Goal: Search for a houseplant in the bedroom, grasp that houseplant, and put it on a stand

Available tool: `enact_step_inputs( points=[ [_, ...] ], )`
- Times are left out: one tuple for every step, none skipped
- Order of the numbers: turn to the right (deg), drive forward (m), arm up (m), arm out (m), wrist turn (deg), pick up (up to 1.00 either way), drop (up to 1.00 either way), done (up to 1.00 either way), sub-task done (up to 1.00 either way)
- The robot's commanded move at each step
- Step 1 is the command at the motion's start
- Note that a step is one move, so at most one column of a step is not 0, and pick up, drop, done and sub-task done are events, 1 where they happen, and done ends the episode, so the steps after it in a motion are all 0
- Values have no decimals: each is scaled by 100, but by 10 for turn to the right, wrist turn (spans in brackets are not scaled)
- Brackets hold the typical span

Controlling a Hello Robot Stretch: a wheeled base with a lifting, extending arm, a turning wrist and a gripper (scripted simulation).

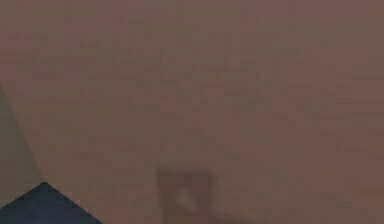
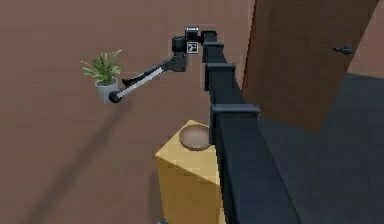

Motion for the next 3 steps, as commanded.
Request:
enact_step_inputs(
  points=[
    [0, 0, 0, -10, 0, 0, 0, 0, 0],
    [0, 0, 0, 0, -450, 0, 0, 0, 0],
    [0, 0, 0, -38, 0, 0, 0, 0, 0]
  ],
)
